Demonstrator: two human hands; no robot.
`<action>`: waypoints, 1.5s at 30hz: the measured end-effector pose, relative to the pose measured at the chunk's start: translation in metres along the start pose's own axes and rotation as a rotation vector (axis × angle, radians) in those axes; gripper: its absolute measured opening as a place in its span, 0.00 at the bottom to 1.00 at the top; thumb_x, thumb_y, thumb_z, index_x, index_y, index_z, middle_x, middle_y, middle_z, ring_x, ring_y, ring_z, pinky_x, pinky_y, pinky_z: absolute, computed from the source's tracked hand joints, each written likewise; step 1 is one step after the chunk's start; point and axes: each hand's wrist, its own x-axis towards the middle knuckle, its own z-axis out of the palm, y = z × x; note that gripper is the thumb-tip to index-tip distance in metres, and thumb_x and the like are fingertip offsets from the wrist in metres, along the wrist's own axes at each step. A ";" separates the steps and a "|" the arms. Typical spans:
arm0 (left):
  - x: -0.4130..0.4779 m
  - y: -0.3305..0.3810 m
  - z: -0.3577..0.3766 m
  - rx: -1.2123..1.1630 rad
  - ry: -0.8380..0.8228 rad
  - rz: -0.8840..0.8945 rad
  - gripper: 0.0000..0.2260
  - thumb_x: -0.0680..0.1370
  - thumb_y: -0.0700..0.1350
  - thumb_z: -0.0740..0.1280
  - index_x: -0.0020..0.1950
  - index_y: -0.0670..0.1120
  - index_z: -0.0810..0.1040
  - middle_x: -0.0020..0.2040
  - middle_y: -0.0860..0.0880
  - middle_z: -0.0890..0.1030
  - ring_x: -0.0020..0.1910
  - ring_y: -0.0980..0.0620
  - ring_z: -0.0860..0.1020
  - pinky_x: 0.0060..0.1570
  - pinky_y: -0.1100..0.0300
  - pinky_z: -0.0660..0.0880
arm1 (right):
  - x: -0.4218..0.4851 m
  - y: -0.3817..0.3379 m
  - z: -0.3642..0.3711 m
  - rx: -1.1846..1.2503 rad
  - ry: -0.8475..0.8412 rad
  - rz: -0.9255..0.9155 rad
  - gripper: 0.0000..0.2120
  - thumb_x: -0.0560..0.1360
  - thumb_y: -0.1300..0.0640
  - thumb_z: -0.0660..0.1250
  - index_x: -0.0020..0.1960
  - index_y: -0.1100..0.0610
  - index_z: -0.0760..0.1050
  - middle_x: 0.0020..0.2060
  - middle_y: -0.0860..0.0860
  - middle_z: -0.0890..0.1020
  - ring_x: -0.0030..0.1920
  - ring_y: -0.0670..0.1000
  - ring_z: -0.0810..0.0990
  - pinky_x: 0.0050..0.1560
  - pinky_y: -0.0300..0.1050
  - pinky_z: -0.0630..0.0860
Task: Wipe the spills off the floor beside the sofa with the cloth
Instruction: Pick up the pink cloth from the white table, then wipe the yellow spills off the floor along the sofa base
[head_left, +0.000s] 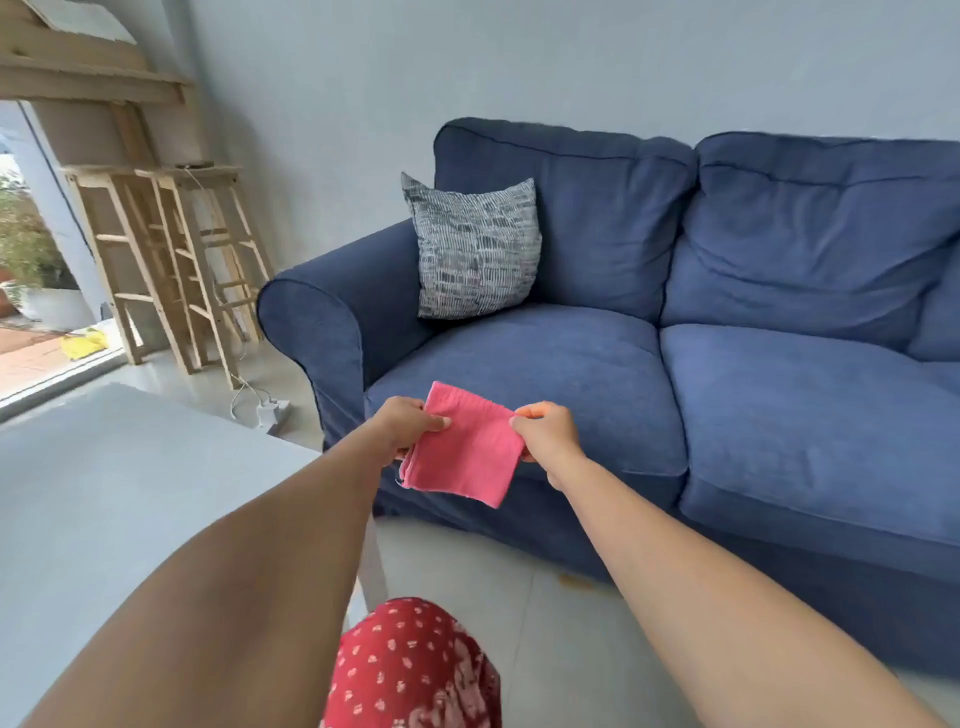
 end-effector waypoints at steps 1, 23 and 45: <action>0.004 0.005 0.024 0.009 -0.050 0.004 0.08 0.73 0.43 0.73 0.52 0.45 0.82 0.44 0.46 0.82 0.38 0.49 0.78 0.39 0.58 0.75 | 0.003 0.012 -0.022 0.000 0.038 0.022 0.08 0.71 0.63 0.68 0.37 0.52 0.78 0.37 0.50 0.82 0.41 0.55 0.82 0.48 0.61 0.82; 0.038 -0.165 0.443 0.128 -0.669 -0.423 0.10 0.78 0.41 0.68 0.58 0.42 0.79 0.48 0.44 0.80 0.44 0.46 0.78 0.40 0.55 0.76 | -0.019 0.392 -0.236 -0.096 0.335 0.708 0.10 0.73 0.63 0.65 0.36 0.52 0.78 0.34 0.50 0.82 0.37 0.56 0.83 0.39 0.56 0.84; 0.067 -0.279 0.524 0.858 -0.071 0.434 0.21 0.79 0.47 0.60 0.72 0.45 0.68 0.74 0.44 0.68 0.74 0.42 0.63 0.76 0.48 0.53 | -0.094 0.565 -0.209 -1.149 -0.011 0.223 0.36 0.75 0.29 0.52 0.79 0.42 0.54 0.80 0.54 0.52 0.80 0.57 0.49 0.76 0.64 0.46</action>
